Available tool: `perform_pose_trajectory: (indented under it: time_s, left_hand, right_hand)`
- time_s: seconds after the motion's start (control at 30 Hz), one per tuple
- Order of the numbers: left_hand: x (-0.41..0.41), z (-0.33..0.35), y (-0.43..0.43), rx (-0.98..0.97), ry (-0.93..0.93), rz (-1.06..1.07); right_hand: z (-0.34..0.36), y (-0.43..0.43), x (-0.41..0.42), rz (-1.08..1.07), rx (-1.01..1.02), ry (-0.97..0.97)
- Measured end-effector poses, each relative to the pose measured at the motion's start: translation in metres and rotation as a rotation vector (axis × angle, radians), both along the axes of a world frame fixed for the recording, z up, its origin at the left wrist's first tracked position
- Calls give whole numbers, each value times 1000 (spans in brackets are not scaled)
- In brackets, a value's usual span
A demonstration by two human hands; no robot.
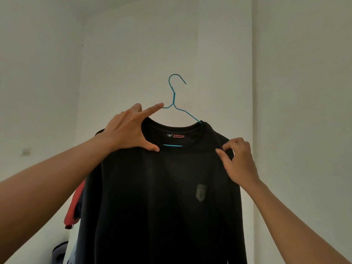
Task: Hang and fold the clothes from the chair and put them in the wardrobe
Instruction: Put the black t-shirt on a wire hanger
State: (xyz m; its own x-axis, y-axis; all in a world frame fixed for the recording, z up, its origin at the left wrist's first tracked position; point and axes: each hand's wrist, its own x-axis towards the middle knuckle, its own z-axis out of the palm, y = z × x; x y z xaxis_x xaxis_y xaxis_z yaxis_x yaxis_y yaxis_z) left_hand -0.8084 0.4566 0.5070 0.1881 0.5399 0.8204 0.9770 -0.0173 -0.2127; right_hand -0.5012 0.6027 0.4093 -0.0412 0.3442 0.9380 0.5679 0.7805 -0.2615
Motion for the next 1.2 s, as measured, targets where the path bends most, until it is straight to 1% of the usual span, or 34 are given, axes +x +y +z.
perform_pose_trajectory:
  time_s: [0.13,0.2,0.23,0.3,0.37,0.4,0.47,0.53,0.6,0.67,0.7,0.73,0.77,0.8,0.87,0.9,0.93,0.97,1.03,1.07,1.1,1.13,1.2]
  left_hand:
    - [-14,-3,-8,22,-39,27]
    - [-20,-6,-11,32,-57,27]
    - [-22,-7,-12,34,-61,27]
    - [-23,-7,-12,35,-61,26]
    - [-24,-7,-13,33,-51,28]
    - [-25,-6,-14,30,-44,31]
    - [-30,-8,-17,20,-29,29]
    - [-37,-11,-21,8,-12,8]
    - [-42,-14,-22,11,-3,-38]
    - [-41,-17,-20,27,-22,-80]
    - [-39,-17,-19,30,-34,-90]
    - [-36,-18,-17,26,-42,-95]
    - [-32,-19,-15,20,-47,-96]
    - [-29,-19,-13,16,-51,-94]
    - [-22,-19,-8,17,-53,-96]
    - [-18,-18,-7,17,-51,-99]
    - [-13,-17,-5,15,-47,-105]
    - [-8,-16,-3,15,-43,-113]
    - [2,-16,0,18,-44,-133]
    - [6,-16,1,16,-47,-140]
    - [10,-17,1,11,-46,-144]
    - [13,-19,2,5,-36,-140]
    - [15,-25,2,-17,3,-118]
  right_hand:
    - [12,-12,2,268,-219,237]
    - [16,-15,5,388,-312,271]
    - [17,-17,6,406,-333,242]
    - [16,-16,4,367,-349,137]
    - [14,-14,1,292,-321,94]
    - [15,-13,1,258,-276,108]
    - [18,-9,8,228,-208,204]
    - [25,-6,20,252,-234,315]
    - [29,-4,30,303,-355,326]
    - [30,-4,34,335,-573,211]
    - [29,-3,35,313,-670,137]
    - [28,-1,34,277,-711,95]
    - [27,-2,33,244,-689,103]
    - [28,-4,31,231,-616,150]
    - [33,-15,24,290,-424,247]
    - [36,-22,19,331,-336,234]
    - [40,-30,14,351,-252,160]
    - [43,-36,9,328,-175,39]
    - [48,-42,-1,200,-75,-226]
    - [49,-42,-5,115,-41,-326]
    - [49,-42,-8,29,-5,-381]
    - [47,-40,-10,-45,44,-385]
    - [42,-36,-11,-84,145,-280]
